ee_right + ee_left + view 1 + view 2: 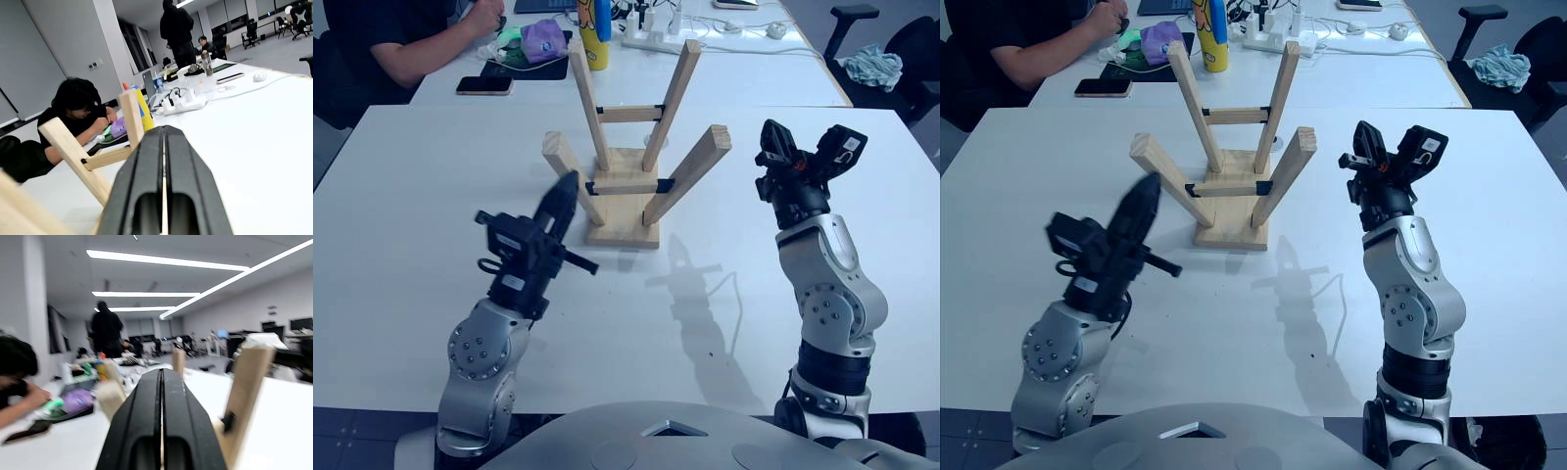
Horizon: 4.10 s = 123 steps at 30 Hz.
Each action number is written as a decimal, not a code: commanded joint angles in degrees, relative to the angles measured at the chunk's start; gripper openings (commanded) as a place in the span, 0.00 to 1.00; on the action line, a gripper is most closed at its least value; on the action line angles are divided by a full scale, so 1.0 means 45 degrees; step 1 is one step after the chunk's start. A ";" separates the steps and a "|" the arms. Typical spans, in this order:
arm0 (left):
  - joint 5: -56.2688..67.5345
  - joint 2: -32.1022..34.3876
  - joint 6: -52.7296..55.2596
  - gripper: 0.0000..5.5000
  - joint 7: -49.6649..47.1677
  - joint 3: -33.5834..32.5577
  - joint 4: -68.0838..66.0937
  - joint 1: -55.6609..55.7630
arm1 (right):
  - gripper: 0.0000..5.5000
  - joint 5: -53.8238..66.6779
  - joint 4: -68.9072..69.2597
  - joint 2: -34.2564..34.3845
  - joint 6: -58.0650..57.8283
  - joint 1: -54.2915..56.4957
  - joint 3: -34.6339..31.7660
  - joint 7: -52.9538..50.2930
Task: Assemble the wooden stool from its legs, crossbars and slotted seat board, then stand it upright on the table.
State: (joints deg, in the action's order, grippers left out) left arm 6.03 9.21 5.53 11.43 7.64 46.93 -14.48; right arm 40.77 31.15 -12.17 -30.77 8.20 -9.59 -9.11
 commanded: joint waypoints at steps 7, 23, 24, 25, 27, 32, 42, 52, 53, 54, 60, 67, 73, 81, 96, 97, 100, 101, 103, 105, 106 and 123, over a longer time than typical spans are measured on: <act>-0.0630 -0.0583 0.2969 0.00 -0.2256 -0.2051 0.0165 0.1987 | 0.00 -0.1107 0.1416 -0.0009 -0.0314 0.0334 0.0402 -0.0275; -0.0104 -0.0238 0.5231 0.00 -0.2028 -0.2503 -0.1840 0.4544 | 0.00 -0.2718 0.0905 0.0521 0.0481 0.0905 0.0264 0.0072; -0.0193 -0.0170 0.5189 0.00 -0.2038 -0.2528 -0.1810 0.4537 | 0.00 -0.2746 0.0887 0.0543 0.0517 0.0958 0.0220 0.0082; -0.0224 -0.0131 0.5165 0.00 -0.2037 -0.2560 -0.1806 0.4547 | 0.00 -0.2728 0.0899 0.0561 0.0558 0.1002 0.0268 0.0195; -0.0122 -0.0144 0.5148 0.00 -0.1846 -0.2356 -0.2068 0.4766 | 0.00 -0.2492 0.1044 0.0578 0.0478 0.1130 0.1135 0.1016; 0.0197 -0.0801 0.5663 0.00 -0.1143 -0.0380 -0.3288 0.5862 | 0.00 -0.2210 0.0622 0.0804 -0.0754 0.1119 0.4072 0.2733; -0.0793 -0.0261 0.5392 0.00 -0.1992 -0.1602 -0.2909 0.5119 | 0.00 -0.2828 0.0270 0.0912 0.0664 0.1715 0.1546 0.2451; -0.1169 -0.0642 0.5101 0.00 -0.2256 -0.1258 -0.2692 0.4737 | 0.00 -0.4044 -0.1731 -0.0168 0.0902 0.3543 -0.1414 0.1156; -0.1150 -0.0711 0.5126 0.00 -0.2256 -0.1166 -0.2689 0.4732 | 0.00 -0.3878 -0.2157 -0.0091 0.0714 0.3300 -0.1754 0.1088; -0.1160 -0.0754 0.5150 0.00 -0.2274 -0.1095 -0.2667 0.4735 | 0.00 -0.3589 -0.2519 -0.0027 0.0502 0.3064 -0.1923 0.1291; -0.0982 -0.1087 0.5470 0.00 -0.2125 -0.0726 -0.3021 0.4980 | 0.00 -0.2698 -0.3844 -0.0180 -0.0675 0.2303 -0.0659 0.3651; -0.0693 -0.1294 0.5913 0.00 -0.1940 -0.0575 -0.3309 0.5188 | 0.00 -0.2909 -0.3134 -0.0510 -0.0359 0.1568 0.0899 0.5554; -0.0530 -0.1468 0.6215 0.00 -0.1788 -0.0508 -0.4044 0.5907 | 0.00 -0.3357 -0.3067 -0.0500 -0.0341 0.1066 0.1201 0.5430; -0.1279 -0.1194 0.5304 0.00 -0.2626 -0.1458 -0.3656 0.5535 | 0.00 -0.4583 -0.2407 0.0029 0.0440 0.0592 0.0605 0.3717; -0.0488 -0.1176 0.6313 0.00 -0.0016 0.1867 -0.4167 0.5543 | 0.00 -0.2827 -0.0708 -0.0070 -0.0970 0.1004 0.2381 0.5005; -0.0466 -0.1239 0.6552 0.00 0.0099 0.2184 -0.4239 0.5657 | 0.00 -0.2937 -0.0712 -0.0226 -0.1361 0.0759 0.2653 0.5013; -0.0662 -0.1092 0.7046 0.00 -0.0309 0.1683 -0.4082 0.5641 | 0.00 -0.3409 -0.1033 -0.0552 -0.1702 0.0459 0.2440 0.4600; -0.0896 -0.0825 0.7166 0.00 -0.0570 0.1238 -0.4008 0.5522 | 0.00 -0.3476 -0.1198 -0.0627 -0.1738 0.0487 0.2181 0.4488; -0.1217 -0.0472 0.7276 0.00 -0.1065 0.0275 -0.3854 0.5244 | 0.00 -0.3690 -0.1449 -0.0858 -0.1659 0.0604 0.1900 0.4487; -0.1490 -0.0340 0.7111 0.00 -0.1640 -0.0651 -0.3637 0.5019 | 0.00 -0.3973 -0.1720 -0.0904 -0.1402 0.0707 0.1421 0.4177; -0.1660 -0.0267 0.7015 0.00 -0.1881 -0.0961 -0.3530 0.4953 | 0.00 -0.4127 -0.1873 -0.0879 -0.1264 0.0743 0.1146 0.3926; -0.1276 -0.0406 0.7672 0.00 0.0166 0.2368 -0.4040 0.5189 | 0.00 -0.4553 -0.1789 -0.0969 -0.1946 0.0414 0.3088 0.4840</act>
State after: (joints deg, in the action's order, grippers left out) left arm -2.73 8.89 38.47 7.37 11.98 28.90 8.52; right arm 20.93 24.60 -16.33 -36.18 11.05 0.00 11.55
